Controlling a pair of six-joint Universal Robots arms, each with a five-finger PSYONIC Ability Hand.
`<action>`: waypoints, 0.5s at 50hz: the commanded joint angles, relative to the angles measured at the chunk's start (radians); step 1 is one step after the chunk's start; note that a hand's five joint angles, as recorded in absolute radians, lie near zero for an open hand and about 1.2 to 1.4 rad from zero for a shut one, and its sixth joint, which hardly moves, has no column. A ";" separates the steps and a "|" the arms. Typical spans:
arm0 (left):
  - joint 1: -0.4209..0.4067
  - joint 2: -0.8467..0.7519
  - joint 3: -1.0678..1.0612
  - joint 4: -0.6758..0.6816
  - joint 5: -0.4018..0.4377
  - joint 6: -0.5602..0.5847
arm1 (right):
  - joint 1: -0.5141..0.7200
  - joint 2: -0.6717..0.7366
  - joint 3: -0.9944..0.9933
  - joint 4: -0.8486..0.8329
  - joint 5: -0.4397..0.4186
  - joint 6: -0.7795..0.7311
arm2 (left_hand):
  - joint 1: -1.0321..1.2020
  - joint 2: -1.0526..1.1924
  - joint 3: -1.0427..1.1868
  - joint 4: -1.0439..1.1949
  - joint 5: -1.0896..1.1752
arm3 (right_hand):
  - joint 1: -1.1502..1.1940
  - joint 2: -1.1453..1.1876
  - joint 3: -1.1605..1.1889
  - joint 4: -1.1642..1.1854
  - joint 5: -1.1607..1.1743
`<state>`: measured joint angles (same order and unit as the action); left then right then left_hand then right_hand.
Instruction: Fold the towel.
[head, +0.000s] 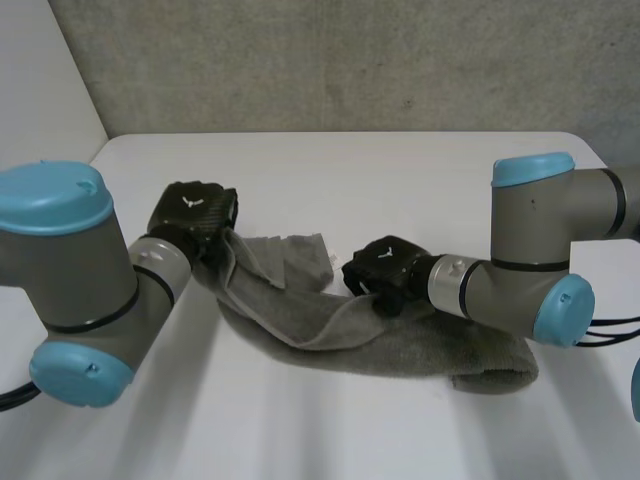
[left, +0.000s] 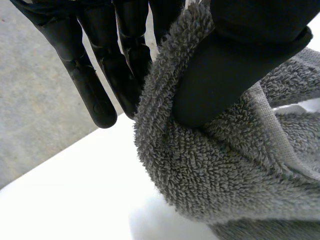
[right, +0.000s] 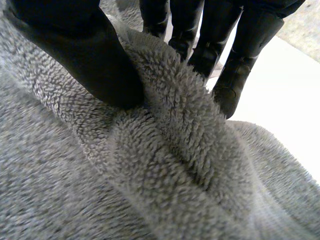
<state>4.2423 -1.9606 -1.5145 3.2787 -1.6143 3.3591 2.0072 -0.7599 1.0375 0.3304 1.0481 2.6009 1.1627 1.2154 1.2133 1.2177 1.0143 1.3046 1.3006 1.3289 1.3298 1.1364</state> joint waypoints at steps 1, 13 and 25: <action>0.013 -0.021 0.076 0.004 -0.019 -0.015 | -0.004 -0.073 -0.025 -0.027 0.018 0.001 | 0.234 0.181 0.183 0.179 0.207 | 0.092 0.096 0.067 0.066 0.085; -0.002 -0.109 0.256 0.160 -0.113 -0.053 | -0.027 -0.111 -0.122 -0.179 0.089 -0.008 | 0.234 0.181 0.183 0.179 0.207 | 0.092 0.096 0.067 0.066 0.085; -0.009 0.008 0.303 0.725 -0.305 -0.156 | -0.019 -0.406 0.021 -0.974 0.336 0.134 | 0.234 0.181 0.183 0.179 0.207 | 0.092 0.096 0.067 0.066 0.085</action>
<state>4.2368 -2.0273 -1.2030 3.7879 -1.8198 3.2424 1.9944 -1.0059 0.9325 -0.3832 1.3553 2.6386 1.1627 1.2169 1.2160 1.2181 1.0134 1.3093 1.3109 1.3289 1.3300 1.1382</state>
